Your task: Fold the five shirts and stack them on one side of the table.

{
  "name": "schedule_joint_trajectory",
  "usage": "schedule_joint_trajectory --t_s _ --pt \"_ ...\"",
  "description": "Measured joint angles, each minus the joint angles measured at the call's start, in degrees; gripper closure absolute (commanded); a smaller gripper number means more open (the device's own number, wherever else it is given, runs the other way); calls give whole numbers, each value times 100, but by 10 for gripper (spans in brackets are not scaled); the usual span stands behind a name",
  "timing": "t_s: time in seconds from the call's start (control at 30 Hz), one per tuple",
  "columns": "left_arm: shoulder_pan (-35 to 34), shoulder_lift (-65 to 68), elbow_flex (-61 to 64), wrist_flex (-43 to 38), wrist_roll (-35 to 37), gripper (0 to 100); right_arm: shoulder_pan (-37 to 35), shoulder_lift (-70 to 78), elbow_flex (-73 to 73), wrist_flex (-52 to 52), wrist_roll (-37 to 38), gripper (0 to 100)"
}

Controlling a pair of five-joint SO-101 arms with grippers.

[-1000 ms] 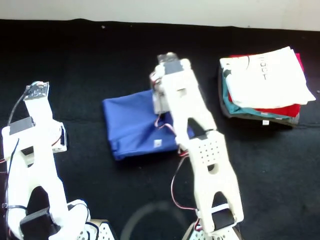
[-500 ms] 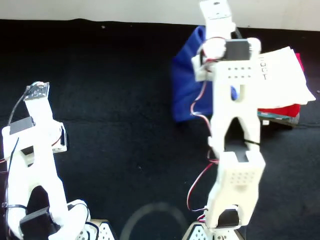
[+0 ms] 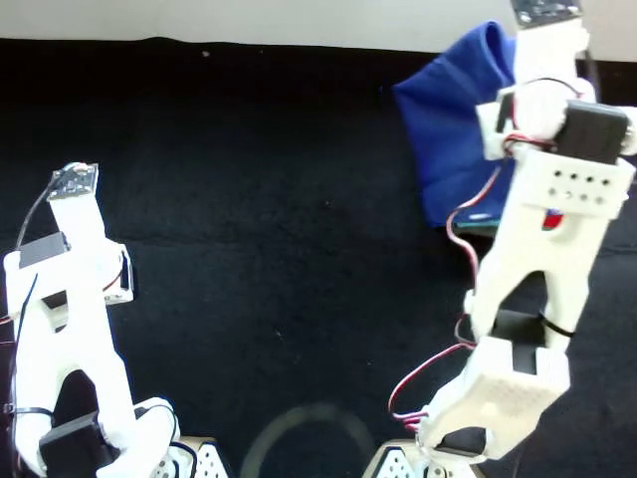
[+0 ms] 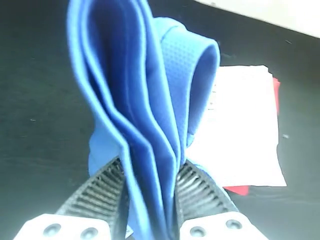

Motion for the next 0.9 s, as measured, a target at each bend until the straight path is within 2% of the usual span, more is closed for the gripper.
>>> schedule_joint_trajectory --t_s 0.17,0.37,0.57,0.77,0.9 --pt "0 0 0 0 0 881 545 273 -9 -53 598 992" --pt "0 0 0 0 0 881 1020 1336 0 -958 941 992" --pt "0 0 0 0 0 881 1248 1978 0 -1952 1125 989" --pt "0 0 0 0 0 881 1266 2338 0 -2277 1125 984" --pt "0 0 0 0 0 881 1310 2541 0 -2330 1125 858"
